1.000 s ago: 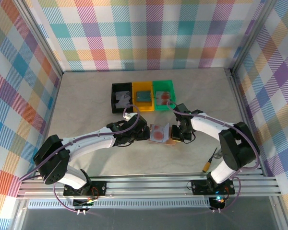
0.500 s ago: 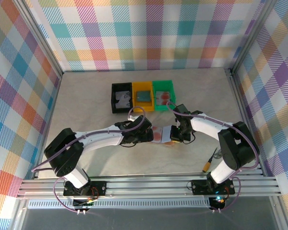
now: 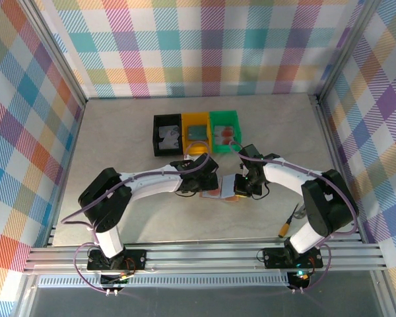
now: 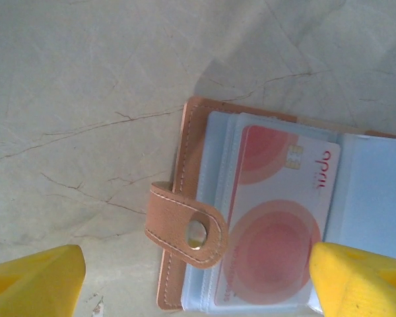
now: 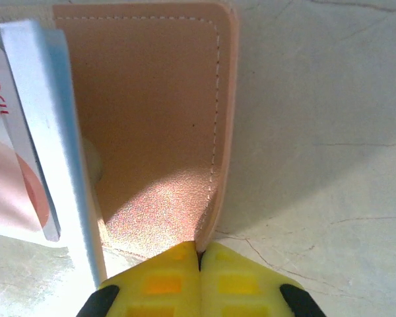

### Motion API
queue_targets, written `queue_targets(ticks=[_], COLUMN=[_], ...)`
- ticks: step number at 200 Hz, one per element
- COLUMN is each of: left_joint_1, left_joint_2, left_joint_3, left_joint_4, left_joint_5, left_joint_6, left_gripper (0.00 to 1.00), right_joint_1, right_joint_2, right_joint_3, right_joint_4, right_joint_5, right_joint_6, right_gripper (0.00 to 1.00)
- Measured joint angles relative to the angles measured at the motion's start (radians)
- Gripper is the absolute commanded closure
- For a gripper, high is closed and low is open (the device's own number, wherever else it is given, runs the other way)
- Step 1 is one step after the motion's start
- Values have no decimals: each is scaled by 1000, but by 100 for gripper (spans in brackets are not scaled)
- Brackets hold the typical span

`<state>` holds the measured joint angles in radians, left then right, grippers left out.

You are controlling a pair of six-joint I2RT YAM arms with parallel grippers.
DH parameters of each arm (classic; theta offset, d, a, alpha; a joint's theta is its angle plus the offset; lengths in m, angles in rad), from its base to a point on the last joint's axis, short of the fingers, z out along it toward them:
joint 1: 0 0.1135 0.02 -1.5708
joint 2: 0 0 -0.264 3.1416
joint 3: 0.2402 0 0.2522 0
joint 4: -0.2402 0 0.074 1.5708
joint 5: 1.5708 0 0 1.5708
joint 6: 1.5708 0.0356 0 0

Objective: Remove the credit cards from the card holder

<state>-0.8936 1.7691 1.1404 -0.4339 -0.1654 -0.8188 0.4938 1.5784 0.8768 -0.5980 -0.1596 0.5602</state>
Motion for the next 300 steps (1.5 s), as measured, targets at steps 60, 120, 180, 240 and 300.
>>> queue_targets(ticks=[60, 120, 180, 240, 300], left_joint_1=[0, 0, 0, 0, 0], left_joint_2=[55, 74, 74, 35, 21], left_joint_3=[11, 11, 0, -62, -88], left_joint_4=[-39, -40, -30, 43, 75], left_joint_5=[8, 18, 15, 16, 15], left_joint_6=[-5, -19, -27, -27, -30], left_gripper=[13, 13, 13, 13, 13], right_joint_1=[0, 0, 0, 0, 0], right_joint_2=[-6, -39, -122, -199, -119], right_joint_3=[-6, -10, -7, 40, 72], right_joint_4=[-1, -24, -74, -59, 94], right_joint_5=[0, 5, 40, -50, -226], right_joint_6=[0, -4, 0, 25, 139], right_gripper=[91, 71, 73, 88, 97])
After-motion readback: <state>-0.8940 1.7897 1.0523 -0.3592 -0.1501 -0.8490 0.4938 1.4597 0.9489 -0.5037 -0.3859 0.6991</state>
